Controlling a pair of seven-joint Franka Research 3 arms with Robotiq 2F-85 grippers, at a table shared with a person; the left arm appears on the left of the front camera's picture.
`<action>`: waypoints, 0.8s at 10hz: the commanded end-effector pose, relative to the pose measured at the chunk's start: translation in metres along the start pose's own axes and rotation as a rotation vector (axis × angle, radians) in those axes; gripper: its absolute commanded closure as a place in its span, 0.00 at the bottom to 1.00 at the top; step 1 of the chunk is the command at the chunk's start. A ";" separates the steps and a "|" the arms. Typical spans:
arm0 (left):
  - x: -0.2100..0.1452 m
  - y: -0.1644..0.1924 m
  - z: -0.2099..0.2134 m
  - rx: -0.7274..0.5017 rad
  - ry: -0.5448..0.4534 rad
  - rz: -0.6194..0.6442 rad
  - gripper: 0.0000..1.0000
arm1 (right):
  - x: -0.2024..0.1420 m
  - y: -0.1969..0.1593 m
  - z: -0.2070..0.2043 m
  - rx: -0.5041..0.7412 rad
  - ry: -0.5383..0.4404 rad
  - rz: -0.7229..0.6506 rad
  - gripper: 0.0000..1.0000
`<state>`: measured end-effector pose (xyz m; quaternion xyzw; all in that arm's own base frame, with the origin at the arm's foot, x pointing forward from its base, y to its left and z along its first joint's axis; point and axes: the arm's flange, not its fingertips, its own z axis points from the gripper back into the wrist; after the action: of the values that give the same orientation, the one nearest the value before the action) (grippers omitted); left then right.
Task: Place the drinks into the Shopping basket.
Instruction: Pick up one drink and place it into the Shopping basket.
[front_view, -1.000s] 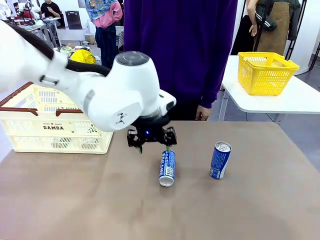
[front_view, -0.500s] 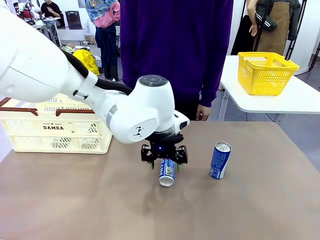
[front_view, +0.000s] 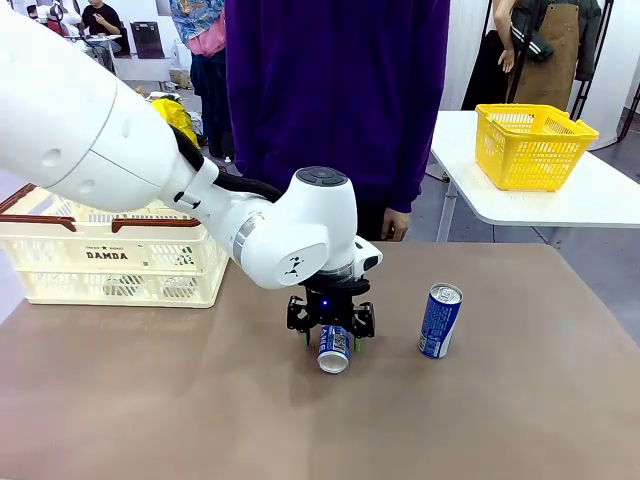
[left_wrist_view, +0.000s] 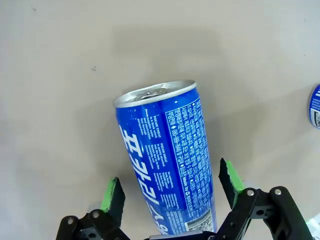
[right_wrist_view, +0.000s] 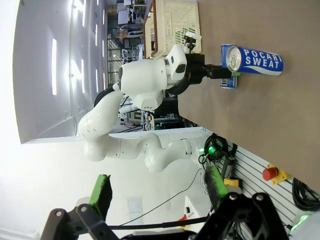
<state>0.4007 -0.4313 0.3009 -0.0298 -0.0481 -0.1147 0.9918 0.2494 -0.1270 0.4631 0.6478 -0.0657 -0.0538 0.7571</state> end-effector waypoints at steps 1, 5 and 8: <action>0.003 -0.008 -0.001 0.043 -0.017 -0.050 0.00 | 0.003 0.008 -0.001 0.024 -0.011 -0.012 0.00; 0.002 -0.007 -0.001 0.042 -0.042 -0.052 1.00 | 0.003 0.008 -0.001 0.024 -0.011 -0.012 0.00; 0.002 -0.004 -0.002 0.026 -0.027 -0.043 1.00 | 0.003 0.008 -0.001 0.024 -0.011 -0.012 0.00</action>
<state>0.4014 -0.4362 0.2989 -0.0162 -0.0584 -0.1357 0.9889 0.2494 -0.1270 0.4631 0.6478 -0.0658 -0.0538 0.7571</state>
